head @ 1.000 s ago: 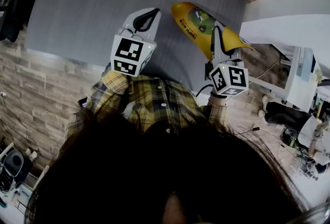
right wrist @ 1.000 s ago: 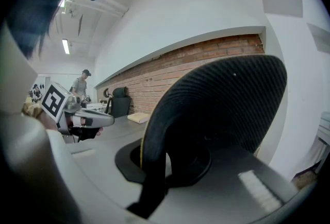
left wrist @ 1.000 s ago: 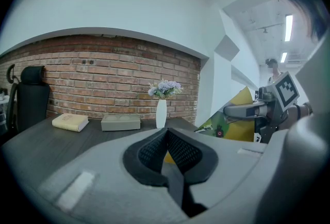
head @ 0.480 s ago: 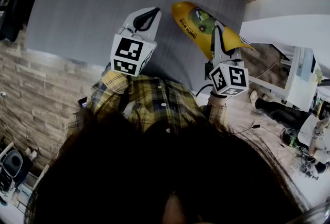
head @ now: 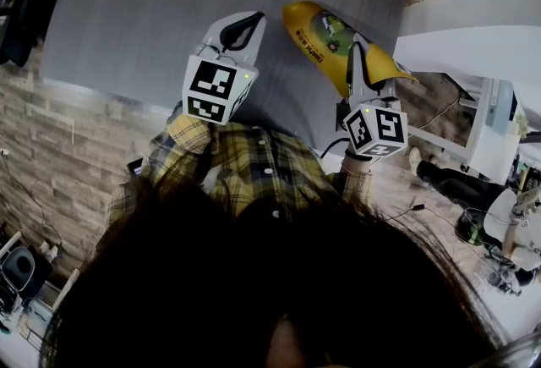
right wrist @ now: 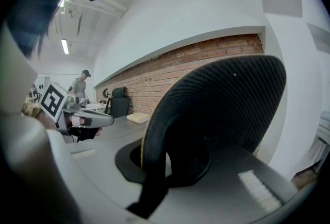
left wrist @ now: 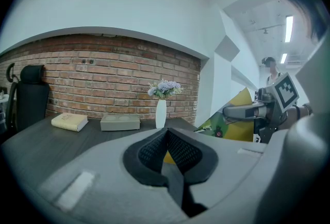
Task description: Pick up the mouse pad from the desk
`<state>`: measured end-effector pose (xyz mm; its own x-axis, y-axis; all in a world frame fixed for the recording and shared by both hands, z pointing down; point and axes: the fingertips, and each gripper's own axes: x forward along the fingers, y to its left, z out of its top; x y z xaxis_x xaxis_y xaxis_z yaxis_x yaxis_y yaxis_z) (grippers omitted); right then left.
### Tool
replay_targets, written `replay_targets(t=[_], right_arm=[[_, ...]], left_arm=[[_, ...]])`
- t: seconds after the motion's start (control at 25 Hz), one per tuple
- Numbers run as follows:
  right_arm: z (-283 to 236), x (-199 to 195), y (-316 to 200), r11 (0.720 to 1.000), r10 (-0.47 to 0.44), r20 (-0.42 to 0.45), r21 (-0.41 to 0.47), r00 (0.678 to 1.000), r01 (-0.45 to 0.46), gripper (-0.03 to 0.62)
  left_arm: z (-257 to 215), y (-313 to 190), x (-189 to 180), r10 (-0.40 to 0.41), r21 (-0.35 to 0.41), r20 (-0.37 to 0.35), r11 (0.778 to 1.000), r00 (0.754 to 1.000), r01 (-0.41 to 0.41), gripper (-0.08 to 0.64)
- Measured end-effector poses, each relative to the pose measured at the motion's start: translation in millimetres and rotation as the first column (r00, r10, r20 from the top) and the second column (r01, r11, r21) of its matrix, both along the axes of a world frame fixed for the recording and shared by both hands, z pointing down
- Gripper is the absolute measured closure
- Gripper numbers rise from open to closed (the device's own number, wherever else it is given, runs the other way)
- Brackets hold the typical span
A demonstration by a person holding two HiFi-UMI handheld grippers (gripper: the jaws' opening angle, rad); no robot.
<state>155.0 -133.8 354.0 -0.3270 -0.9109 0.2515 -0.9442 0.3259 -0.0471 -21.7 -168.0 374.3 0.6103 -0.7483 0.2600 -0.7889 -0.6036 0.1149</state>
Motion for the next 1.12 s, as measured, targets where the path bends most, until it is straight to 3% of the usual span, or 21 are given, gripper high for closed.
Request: replay_targets(t=[1.12], right_arm=[[2.9,2.3,1.7,1.000,0.005,-0.001,-0.014,1.000,-0.005,0.578]], left_arm=[[-0.3,-2.6,-4.9,-0.016,0.021,0.023,1.000,1.000,0.015,0.561]])
